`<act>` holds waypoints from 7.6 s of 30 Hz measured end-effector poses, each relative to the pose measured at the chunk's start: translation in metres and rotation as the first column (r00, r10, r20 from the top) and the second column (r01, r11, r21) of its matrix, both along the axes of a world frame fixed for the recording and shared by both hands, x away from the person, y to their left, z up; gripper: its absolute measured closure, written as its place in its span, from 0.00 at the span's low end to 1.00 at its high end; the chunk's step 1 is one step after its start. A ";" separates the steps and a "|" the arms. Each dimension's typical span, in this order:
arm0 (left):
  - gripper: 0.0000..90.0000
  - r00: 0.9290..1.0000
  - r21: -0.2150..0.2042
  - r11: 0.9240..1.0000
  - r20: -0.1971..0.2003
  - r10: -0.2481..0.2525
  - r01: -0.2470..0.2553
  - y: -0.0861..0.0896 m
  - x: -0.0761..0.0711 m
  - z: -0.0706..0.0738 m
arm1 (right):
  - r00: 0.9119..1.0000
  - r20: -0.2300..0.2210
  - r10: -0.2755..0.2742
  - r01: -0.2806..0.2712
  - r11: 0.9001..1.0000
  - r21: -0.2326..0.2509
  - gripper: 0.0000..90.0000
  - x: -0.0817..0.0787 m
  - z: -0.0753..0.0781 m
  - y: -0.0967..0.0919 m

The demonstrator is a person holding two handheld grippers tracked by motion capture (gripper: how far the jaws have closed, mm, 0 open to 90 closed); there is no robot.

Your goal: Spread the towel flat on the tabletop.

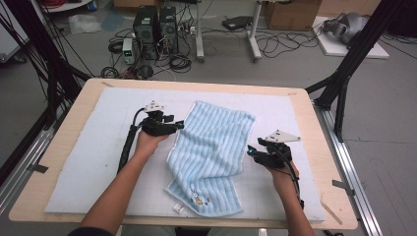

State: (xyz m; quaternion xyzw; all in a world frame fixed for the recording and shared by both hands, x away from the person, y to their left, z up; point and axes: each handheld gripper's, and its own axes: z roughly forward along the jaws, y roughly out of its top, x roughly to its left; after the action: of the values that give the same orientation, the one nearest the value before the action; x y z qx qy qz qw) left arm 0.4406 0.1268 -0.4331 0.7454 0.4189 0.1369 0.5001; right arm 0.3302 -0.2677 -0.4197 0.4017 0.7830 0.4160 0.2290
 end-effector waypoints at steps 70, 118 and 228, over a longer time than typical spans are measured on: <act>0.49 0.987 -0.005 0.988 -0.042 0.154 -0.154 0.056 -0.012 -0.010 | 0.985 -0.071 -0.160 0.147 0.975 -0.165 0.97 0.128 -0.021 0.067; 0.63 0.994 0.020 0.994 -0.026 0.110 -0.110 0.039 -0.021 -0.017 | 0.994 -0.041 -0.098 0.092 0.988 -0.124 0.77 0.099 -0.026 0.080; 0.95 0.949 0.142 0.938 -0.080 -0.306 0.315 0.027 -0.168 -0.016 | 0.859 -0.250 0.447 -0.454 0.890 0.029 0.96 -0.064 -0.022 0.084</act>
State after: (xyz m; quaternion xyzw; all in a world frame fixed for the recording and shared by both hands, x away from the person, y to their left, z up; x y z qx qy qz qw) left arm 0.2724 0.1536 -0.4486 0.8419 0.2981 0.0668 0.4448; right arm 0.2661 -0.1842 -0.4418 0.2531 0.8839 0.3919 0.0311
